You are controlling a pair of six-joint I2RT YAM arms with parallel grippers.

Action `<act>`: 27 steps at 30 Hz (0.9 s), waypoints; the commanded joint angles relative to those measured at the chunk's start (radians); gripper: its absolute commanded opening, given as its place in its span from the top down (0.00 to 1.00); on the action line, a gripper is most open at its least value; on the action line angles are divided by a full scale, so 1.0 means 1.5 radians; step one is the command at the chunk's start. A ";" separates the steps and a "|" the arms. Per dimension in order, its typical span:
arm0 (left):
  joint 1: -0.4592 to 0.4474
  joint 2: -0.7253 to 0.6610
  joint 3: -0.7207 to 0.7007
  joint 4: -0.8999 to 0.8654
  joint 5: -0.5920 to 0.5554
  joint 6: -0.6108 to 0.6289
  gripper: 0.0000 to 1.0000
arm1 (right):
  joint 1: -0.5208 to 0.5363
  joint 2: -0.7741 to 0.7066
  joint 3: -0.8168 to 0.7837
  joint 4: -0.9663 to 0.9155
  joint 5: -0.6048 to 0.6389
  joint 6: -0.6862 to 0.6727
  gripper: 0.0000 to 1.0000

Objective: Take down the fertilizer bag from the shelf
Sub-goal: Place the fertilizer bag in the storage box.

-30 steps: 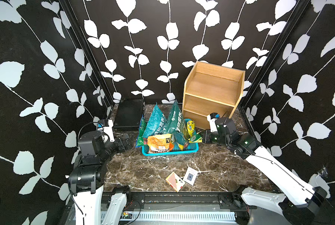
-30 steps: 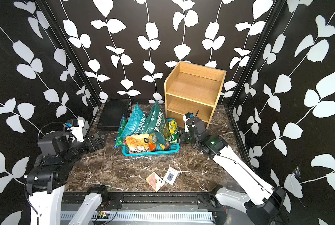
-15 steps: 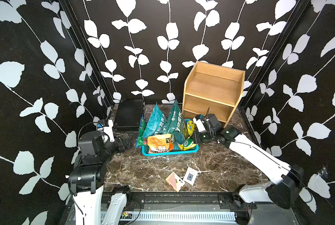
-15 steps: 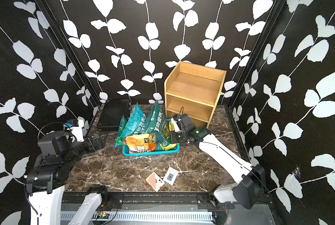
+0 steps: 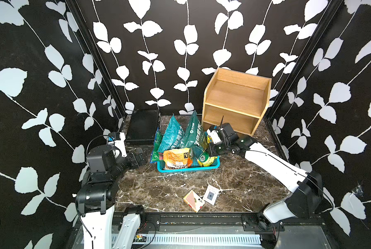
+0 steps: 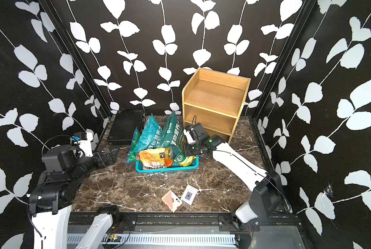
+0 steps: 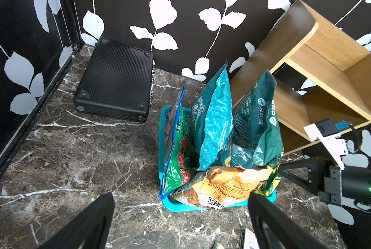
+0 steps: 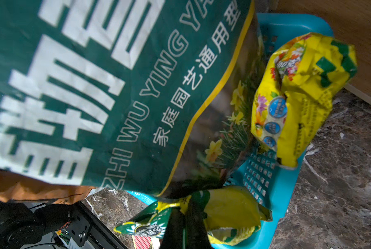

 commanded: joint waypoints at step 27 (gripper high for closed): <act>0.002 -0.004 0.001 0.007 -0.002 0.006 0.01 | 0.050 -0.118 -0.313 0.283 0.176 0.194 1.00</act>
